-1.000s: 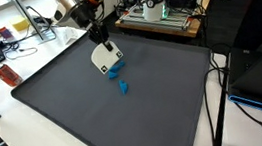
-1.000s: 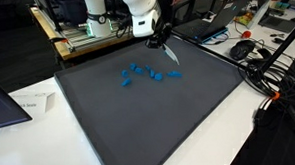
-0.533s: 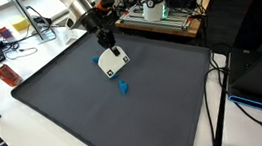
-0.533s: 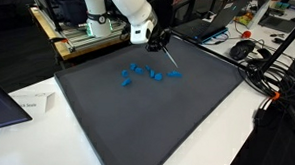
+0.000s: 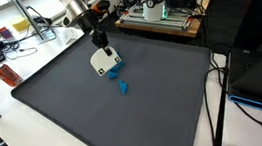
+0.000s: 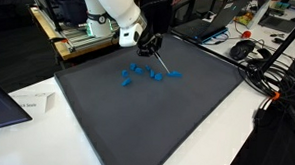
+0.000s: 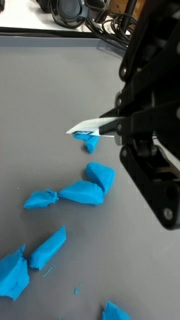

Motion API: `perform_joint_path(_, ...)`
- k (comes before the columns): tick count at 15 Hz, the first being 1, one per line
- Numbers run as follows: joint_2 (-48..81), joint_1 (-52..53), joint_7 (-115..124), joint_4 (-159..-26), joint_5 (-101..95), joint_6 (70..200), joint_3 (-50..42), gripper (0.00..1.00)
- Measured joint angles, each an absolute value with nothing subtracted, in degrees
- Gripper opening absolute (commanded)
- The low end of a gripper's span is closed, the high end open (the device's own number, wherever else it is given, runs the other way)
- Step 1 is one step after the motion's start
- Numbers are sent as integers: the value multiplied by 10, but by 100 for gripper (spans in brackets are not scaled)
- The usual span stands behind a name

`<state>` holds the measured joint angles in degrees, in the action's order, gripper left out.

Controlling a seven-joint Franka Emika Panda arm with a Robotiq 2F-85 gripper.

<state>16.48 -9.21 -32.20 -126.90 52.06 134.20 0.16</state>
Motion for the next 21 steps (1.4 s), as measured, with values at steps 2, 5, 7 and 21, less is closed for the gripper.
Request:
perform_joint_path(2, 164, -97, -332, -1270, 521, 1342, -6, 1)
perform_joint_path(5, 163, -104, -347, -1270, 521, 1342, -18, 1)
perform_joint_path(7, 162, -108, -359, -1270, 520, 1342, -26, 1)
perform_joint_path(21, 161, -145, -475, -1294, 510, 1315, -67, 1)
